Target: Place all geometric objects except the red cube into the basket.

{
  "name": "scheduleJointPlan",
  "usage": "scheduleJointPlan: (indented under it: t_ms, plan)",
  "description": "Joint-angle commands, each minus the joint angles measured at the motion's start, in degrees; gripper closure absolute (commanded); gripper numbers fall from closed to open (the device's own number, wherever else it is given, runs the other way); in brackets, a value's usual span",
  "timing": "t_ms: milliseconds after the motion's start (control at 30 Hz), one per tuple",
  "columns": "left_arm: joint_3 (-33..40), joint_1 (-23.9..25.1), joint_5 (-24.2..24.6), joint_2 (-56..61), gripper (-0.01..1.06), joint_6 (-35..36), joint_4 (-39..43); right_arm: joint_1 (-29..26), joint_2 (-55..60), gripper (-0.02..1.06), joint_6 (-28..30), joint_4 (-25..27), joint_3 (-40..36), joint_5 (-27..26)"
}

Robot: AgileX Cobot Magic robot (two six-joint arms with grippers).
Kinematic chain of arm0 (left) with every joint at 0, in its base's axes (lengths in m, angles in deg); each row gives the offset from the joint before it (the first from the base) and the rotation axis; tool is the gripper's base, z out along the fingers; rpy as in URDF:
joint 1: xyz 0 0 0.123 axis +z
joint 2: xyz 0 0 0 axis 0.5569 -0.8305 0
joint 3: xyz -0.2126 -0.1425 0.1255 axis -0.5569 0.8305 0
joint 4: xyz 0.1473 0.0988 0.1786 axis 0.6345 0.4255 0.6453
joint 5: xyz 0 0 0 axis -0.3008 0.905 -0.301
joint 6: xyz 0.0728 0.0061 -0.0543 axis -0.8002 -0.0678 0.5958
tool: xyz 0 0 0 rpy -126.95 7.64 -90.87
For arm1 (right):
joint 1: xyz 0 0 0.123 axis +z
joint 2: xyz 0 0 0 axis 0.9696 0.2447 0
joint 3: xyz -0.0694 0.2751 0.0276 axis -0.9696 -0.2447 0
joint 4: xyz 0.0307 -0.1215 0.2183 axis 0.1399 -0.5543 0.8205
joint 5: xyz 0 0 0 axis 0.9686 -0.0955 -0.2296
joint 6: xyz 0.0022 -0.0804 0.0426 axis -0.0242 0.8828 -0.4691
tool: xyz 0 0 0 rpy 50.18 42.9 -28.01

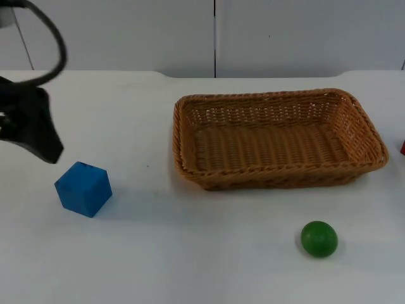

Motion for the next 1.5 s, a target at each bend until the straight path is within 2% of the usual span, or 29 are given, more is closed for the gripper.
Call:
scheduleJointPlan:
  t_ms: [0,300,500,767,1000,1133,1200,1267,1300,1433,1467]
  plan:
    - [-1.9,-1.0,-0.2,-2.9,0.06,-1.8,-0.6,-0.4,-0.1,-0.01,0.1,0.1,0.3,0.1]
    - [-11.0,-5.3,-0.3,-17.5,0.06,-4.1,0.3,-0.4,-0.1,-0.01,0.1,0.0,0.3,0.2]
    - [-14.8,-6.1,-3.0,-24.6,0.06,-3.1,2.0,-0.4,-0.1,-0.01,0.1,0.0,0.3,0.4]
    - [-15.3,-6.1,-9.0,-30.8,0.06,-1.5,4.8,-0.4,-0.1,-0.01,0.1,0.0,0.3,0.1]
    - [-15.3,-6.1,-9.9,-32.3,0.06,-1.5,4.8,-0.4,-0.1,-0.01,0.1,0.0,0.3,0.0]
    - [-15.3,-6.1,-10.0,-32.3,0.12,-1.5,4.8,-0.4,-0.1,-0.01,0.1,0.0,0.2,0.0]
    - [-15.3,-6.1,-10.0,-32.3,0.26,-1.5,4.8,-0.4,-0.1,-0.01,0.1,0.0,0.1,0.2]
    - [-15.3,-6.1,-10.0,-32.3,0.48,-1.5,4.8,-0.4,-0.1,-0.01,0.1,0.0,0.1,0.1]
    - [-15.3,-6.1,-10.0,-32.3,0.48,-1.5,4.8,-0.4,-0.1,-0.01,0.1,0.0,0.1,0.1]
    - [-15.7,-6.1,-8.0,-32.2,0.98,0.4,4.8,-0.4,-0.1,-0.01,0.1,0.0,0.1,-0.3]
    - [-16.4,-6.1,-6.1,-32.0,1.05,0.9,4.8,-0.4,-0.1,-0.01,0.1,-0.1,0.1,-0.3]
